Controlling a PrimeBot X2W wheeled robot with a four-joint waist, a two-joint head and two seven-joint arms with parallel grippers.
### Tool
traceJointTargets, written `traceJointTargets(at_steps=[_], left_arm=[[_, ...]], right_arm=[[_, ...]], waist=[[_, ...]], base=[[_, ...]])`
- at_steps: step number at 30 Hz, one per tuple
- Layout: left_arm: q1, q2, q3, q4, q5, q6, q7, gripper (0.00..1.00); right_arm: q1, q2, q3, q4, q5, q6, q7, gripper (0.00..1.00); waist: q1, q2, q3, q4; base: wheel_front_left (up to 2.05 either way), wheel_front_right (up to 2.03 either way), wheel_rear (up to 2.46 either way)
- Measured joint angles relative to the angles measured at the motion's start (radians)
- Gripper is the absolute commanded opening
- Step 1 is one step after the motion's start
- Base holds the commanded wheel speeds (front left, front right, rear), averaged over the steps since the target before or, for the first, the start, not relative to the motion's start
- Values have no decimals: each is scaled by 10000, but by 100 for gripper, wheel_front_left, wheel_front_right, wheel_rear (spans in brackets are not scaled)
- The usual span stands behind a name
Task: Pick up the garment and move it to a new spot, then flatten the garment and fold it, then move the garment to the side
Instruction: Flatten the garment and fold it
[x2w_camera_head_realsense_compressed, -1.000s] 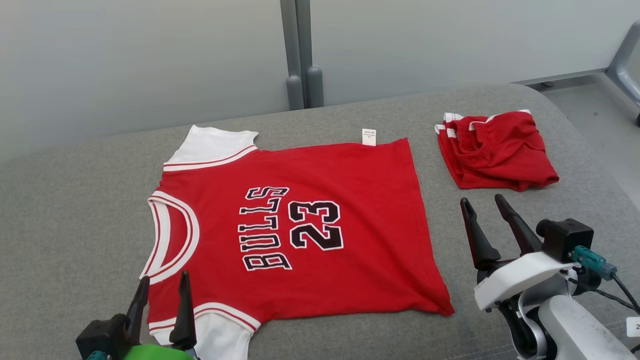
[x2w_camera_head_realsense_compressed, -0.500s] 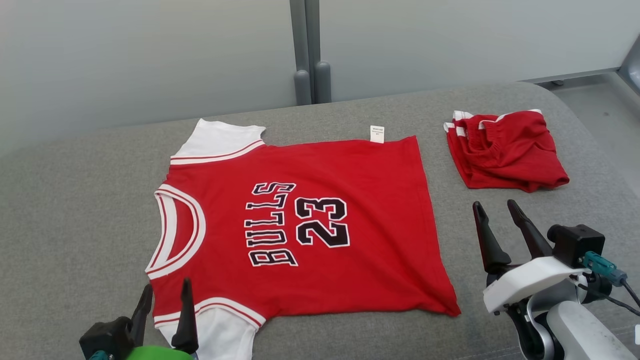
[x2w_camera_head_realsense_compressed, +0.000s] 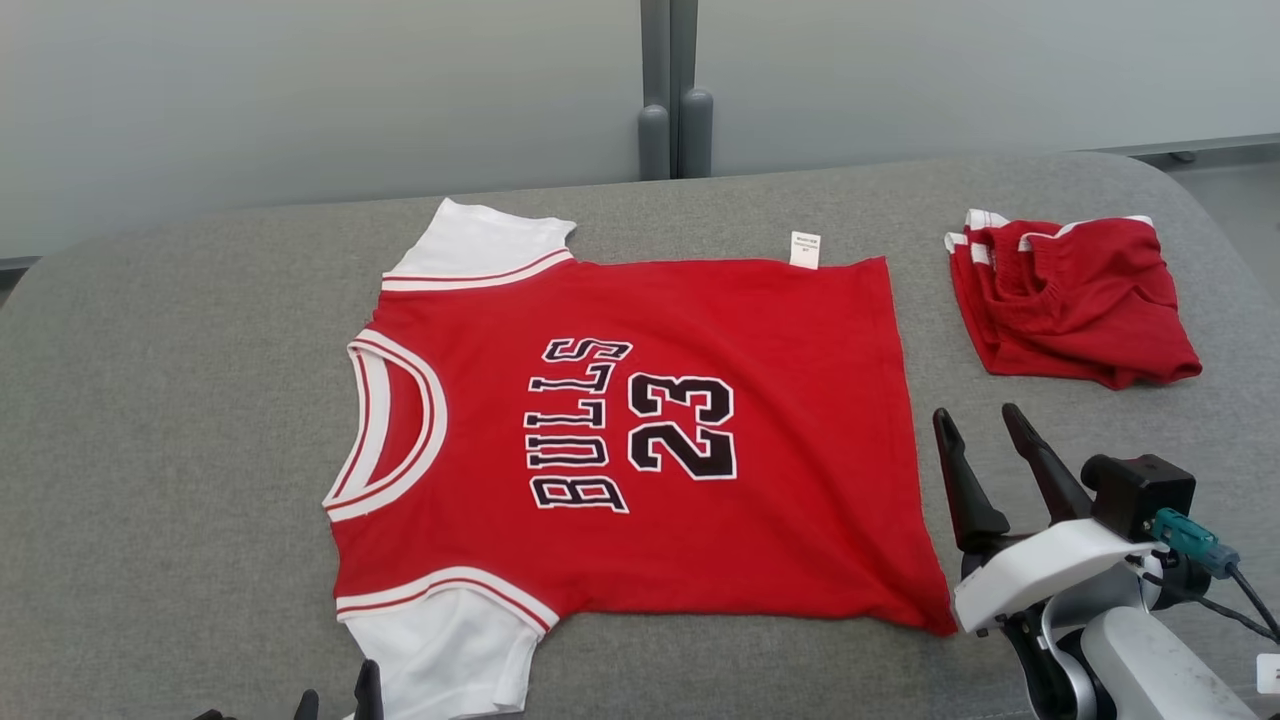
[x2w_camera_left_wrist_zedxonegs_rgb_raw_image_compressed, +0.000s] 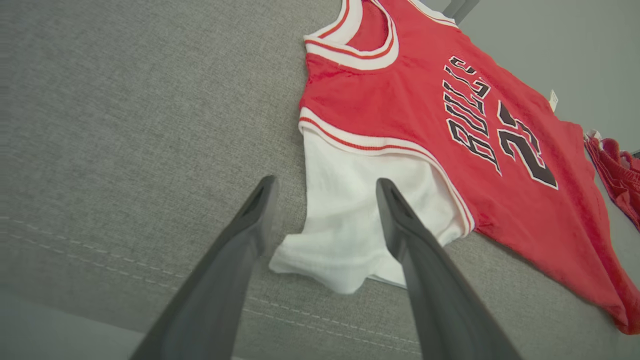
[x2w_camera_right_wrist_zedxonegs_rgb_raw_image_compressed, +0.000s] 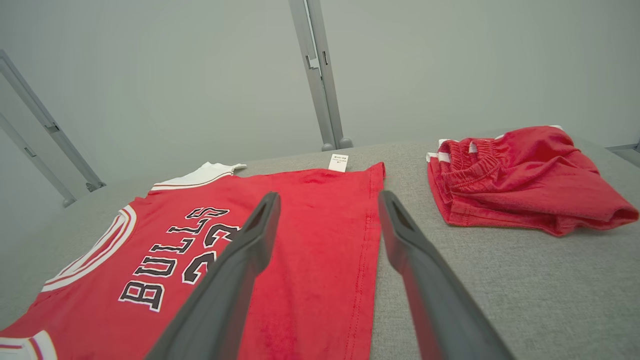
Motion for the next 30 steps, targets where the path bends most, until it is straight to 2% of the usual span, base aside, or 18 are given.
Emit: traceJointTargets(at_steps=[9, 26, 30], left_arm=[[518, -6, 128, -27, -1615, -196, 619, 100], [479, -6, 117, 36, -1854, -717, 692, 100], [298, -8, 136, 242, -1893, -723, 629, 100]], right_arm=[[-18, 42, 48, 10, -12, 0, 0, 100], [-39, 52, -13, 58, -13, 0, 2, 100], [-40, 50, -17, 75, -13, 0, 4, 100]], waist=[[0, 0, 214, 57], [0, 0, 348, 23], [0, 0, 342, -23]], base=[[0, 0, 0], [0, 0, 0], [0, 0, 0]])
